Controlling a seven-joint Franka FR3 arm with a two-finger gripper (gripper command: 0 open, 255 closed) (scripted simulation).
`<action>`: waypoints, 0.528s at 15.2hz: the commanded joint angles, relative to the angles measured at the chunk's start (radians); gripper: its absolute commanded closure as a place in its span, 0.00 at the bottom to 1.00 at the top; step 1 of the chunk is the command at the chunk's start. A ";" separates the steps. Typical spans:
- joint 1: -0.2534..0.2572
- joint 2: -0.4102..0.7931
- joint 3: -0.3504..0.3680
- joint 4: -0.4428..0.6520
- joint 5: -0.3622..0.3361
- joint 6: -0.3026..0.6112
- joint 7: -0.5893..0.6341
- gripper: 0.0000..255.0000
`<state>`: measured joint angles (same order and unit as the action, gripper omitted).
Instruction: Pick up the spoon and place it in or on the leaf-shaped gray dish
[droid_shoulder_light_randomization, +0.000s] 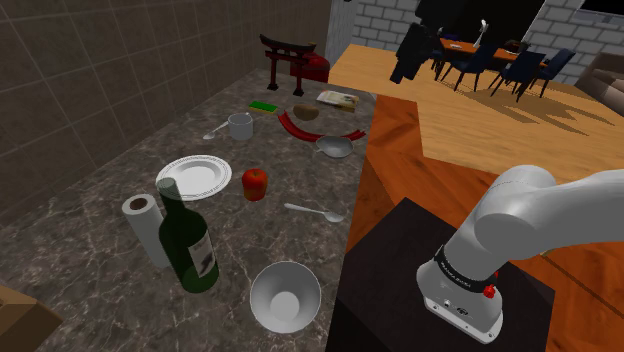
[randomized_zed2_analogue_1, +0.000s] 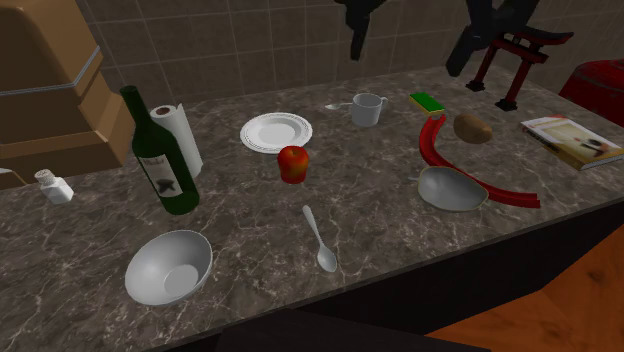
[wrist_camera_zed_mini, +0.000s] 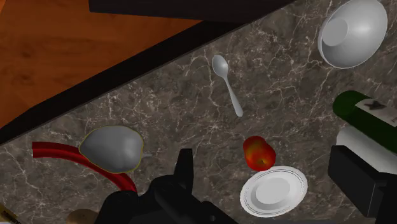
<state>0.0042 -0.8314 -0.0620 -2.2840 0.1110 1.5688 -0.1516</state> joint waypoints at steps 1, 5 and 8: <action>0.000 0.000 0.000 0.000 0.000 0.000 0.000 0.00; 0.010 -0.013 0.015 -0.143 0.012 0.139 -0.016 0.00; 0.020 -0.006 0.026 -0.238 0.024 0.249 -0.029 0.00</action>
<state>0.0205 -0.8383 -0.0397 -2.4912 0.1309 1.7807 -0.1769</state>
